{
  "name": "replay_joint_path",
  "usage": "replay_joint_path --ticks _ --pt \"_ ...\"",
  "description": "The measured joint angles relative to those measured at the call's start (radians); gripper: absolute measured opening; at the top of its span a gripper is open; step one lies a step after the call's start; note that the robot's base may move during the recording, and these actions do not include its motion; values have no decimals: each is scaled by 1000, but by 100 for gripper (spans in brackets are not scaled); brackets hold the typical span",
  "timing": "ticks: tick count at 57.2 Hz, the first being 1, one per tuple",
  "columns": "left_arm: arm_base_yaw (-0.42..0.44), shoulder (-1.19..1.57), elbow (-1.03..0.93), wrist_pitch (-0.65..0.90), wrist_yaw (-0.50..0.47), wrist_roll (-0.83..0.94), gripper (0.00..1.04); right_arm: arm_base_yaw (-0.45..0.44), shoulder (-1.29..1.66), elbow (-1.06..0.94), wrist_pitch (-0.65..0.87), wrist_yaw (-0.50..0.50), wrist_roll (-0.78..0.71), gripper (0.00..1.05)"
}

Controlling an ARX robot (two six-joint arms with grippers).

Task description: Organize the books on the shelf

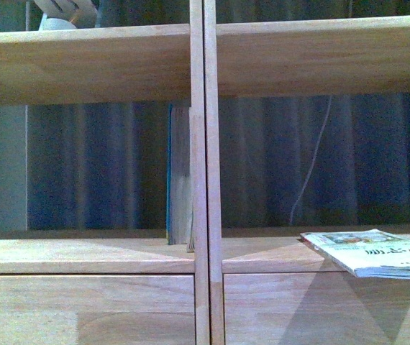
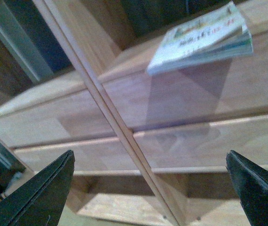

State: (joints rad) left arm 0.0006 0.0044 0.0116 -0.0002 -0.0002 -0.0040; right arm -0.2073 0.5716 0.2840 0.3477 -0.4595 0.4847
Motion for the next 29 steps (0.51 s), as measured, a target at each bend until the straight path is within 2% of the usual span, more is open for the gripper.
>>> replay_joint_path --ticks 5,15,23,29 --pt "0 0 0 0 0 0 97 71 247 132 132 50 145 98" --pt "0 0 0 0 0 0 97 181 559 283 217 156 352 98" --pt "0 0 0 0 0 0 97 242 702 348 255 211 424 98" --pt "0 0 0 0 0 0 97 253 780 397 273 241 450 98"
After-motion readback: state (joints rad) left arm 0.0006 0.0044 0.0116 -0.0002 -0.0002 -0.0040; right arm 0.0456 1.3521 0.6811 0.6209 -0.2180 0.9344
